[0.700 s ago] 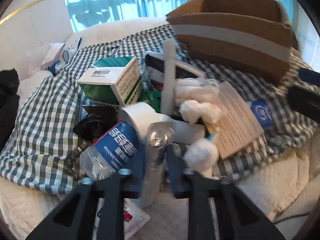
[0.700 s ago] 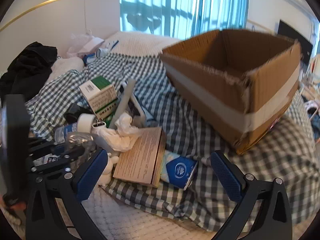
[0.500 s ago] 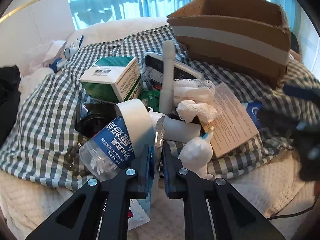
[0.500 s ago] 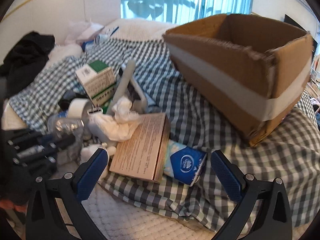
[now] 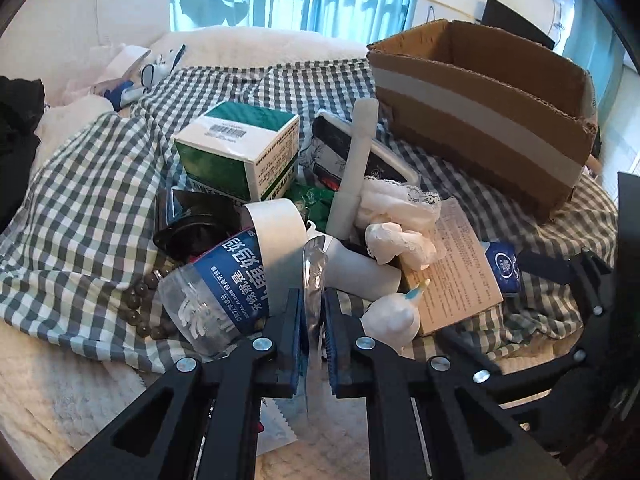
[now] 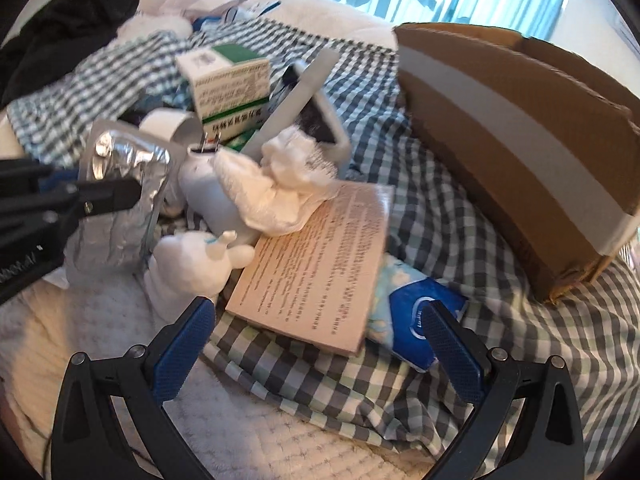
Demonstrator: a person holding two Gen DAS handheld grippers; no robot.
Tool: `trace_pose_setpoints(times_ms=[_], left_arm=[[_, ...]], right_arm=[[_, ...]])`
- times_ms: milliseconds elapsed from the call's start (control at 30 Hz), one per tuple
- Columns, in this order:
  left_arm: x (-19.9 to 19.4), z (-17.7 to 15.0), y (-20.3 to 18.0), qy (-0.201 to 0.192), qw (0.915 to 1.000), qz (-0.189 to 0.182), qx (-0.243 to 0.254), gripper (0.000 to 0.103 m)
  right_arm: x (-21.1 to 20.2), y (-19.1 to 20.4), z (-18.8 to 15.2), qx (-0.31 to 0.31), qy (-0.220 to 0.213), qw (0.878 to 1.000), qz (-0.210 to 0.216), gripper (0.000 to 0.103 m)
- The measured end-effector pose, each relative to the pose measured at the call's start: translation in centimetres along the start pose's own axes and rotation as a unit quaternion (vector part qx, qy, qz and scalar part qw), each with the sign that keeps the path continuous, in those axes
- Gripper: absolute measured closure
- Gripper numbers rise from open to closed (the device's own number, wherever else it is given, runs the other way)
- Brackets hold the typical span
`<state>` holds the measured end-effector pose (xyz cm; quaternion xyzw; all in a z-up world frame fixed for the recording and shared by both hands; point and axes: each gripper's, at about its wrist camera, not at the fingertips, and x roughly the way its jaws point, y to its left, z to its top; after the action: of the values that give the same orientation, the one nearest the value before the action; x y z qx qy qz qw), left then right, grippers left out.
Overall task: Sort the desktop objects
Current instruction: 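Grasp the red-and-white medicine box with the right gripper, then carry the medicine box into the cardboard box and open the right gripper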
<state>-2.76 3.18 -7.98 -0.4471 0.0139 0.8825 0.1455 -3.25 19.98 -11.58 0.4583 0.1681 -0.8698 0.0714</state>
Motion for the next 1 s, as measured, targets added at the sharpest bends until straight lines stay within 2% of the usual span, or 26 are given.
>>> trace_pose_setpoints(times_ms=[133,167,233,333,433,600,833,1000], left_arm=[[1.0,-0.1,0.2,0.013,0.9999,-0.003,-0.001,0.093],[1.3,-0.1,0.2,0.015,0.9999,-0.004,-0.003,0.093],[1.4,-0.1,0.3,0.014,0.9999,-0.006,-0.005,0.093],[1.1,0.0,0.2,0.012,0.9999,-0.003,-0.009,0.093],[0.6,0.2,0.2,0.014,0.9997,-0.003,-0.019,0.093],[-1.6,0.8,-0.2,-0.025,0.9995,-0.012,-0.016,0.094],[-2.9,0.7,0.3,-0.036,0.9988,-0.02,-0.028,0.094],[-4.2,1.0,0.0,-0.059,0.9974,-0.028,-0.031,0.094]], right_arm=[[1.5,0.8,0.1,-0.025,0.007,0.999,-0.023,0.001],[1.7,0.8,0.1,-0.026,0.008,0.999,-0.026,0.004],[1.9,0.4,0.1,-0.02,0.012,1.0,-0.012,0.022],[1.1,-0.6,0.3,0.0,0.009,1.0,0.011,0.023],[-0.7,-1.4,0.8,0.017,-0.015,0.999,0.022,0.023],[-3.4,-1.6,0.8,0.021,-0.036,0.999,0.018,0.024],[-7.3,-1.6,-0.2,0.039,-0.06,0.997,0.02,0.024],[-9.2,-1.2,0.8,0.034,-0.085,0.995,0.028,0.025]])
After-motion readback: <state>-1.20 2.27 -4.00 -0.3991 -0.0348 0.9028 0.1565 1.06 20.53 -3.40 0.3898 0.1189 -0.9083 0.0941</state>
